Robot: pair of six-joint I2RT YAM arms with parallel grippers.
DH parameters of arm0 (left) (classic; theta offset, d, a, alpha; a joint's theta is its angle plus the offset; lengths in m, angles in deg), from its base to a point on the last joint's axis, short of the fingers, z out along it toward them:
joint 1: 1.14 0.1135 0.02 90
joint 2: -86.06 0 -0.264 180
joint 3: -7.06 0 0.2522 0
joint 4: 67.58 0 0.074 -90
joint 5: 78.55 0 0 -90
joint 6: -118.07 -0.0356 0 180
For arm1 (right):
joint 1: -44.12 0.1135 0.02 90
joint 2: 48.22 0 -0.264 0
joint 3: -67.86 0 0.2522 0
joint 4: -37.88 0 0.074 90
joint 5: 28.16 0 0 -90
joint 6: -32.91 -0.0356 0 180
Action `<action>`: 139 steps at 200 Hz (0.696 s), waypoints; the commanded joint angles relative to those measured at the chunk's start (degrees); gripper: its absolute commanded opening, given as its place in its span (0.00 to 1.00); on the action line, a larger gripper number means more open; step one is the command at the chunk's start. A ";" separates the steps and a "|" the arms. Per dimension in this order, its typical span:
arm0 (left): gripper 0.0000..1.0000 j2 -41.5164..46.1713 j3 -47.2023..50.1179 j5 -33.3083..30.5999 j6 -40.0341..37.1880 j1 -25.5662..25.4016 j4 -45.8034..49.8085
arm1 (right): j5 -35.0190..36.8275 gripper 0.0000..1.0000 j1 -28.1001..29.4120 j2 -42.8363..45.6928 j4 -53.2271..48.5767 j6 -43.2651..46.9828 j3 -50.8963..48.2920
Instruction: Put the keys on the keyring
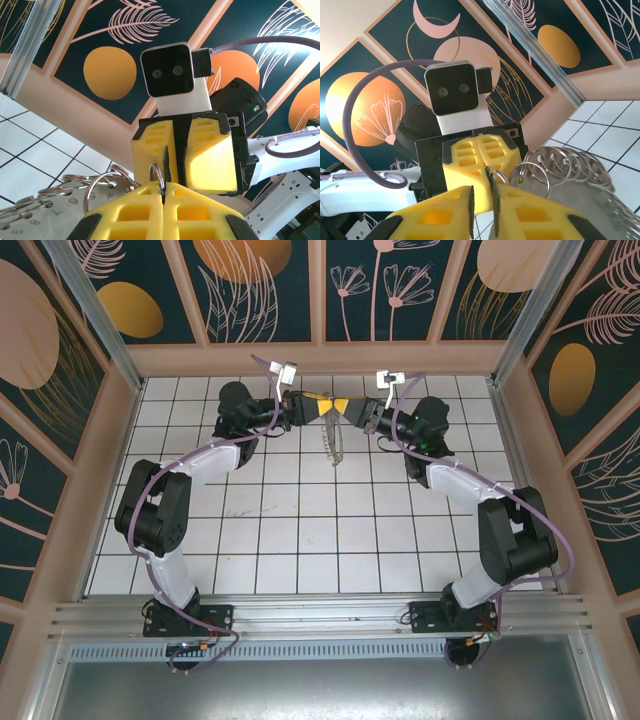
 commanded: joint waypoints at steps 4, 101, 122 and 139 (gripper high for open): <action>0.00 1.00 0.00 0.64 0.34 -0.18 -3.87 | -1.62 0.16 0.68 -1.21 4.76 -1.54 1.90; 0.00 1.38 0.58 0.57 0.49 -0.18 -4.34 | -2.34 0.00 -1.54 0.66 7.31 -3.08 0.43; 0.00 1.52 0.67 0.52 0.09 -0.18 -3.99 | -2.47 0.04 -2.36 1.48 7.70 -3.64 -0.28; 0.00 1.47 0.61 0.52 0.00 -0.18 -3.97 | -1.99 0.24 -2.59 2.11 7.61 -3.68 -0.93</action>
